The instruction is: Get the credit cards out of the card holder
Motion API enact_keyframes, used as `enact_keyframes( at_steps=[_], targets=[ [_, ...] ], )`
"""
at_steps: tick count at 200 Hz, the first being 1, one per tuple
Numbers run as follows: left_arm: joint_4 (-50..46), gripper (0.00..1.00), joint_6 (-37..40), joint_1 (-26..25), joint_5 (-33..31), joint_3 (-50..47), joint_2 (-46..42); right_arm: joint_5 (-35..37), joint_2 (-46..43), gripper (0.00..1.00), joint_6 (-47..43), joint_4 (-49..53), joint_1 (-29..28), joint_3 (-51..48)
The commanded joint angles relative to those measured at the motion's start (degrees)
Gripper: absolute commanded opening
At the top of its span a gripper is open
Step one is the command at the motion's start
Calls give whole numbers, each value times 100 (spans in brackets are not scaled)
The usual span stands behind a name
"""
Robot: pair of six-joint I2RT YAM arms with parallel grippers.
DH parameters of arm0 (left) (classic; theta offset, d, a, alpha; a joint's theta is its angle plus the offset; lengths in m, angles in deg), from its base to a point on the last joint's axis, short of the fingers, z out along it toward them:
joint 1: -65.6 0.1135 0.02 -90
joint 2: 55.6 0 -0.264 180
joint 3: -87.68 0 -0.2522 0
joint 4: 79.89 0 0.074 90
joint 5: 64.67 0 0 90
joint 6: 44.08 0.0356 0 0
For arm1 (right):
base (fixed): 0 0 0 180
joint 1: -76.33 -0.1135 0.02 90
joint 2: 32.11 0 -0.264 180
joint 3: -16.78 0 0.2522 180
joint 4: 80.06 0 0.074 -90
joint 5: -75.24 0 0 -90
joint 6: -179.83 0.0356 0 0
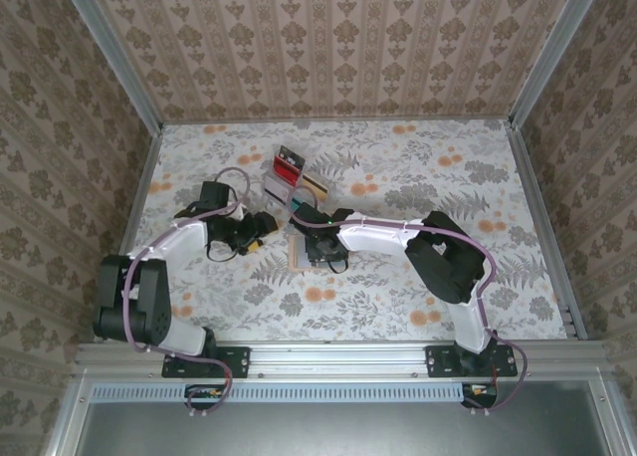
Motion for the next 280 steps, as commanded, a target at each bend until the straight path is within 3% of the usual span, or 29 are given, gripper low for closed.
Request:
enact_keyframes(
  at_steps=[1, 32, 79, 280],
  targets=[
    [159, 56, 2, -290, 317, 189, 205, 242, 374, 34, -23, 395, 60, -250],
    [332, 41, -97, -619, 332, 200, 434, 196, 346, 33, -4, 301, 82, -335],
    [568, 29, -68, -860, 569, 247, 766, 121, 343, 33, -13, 215, 97, -387],
    [316, 32, 142, -1007, 189, 532, 1550, -97, 310, 32, 39, -3, 103, -528]
  ],
)
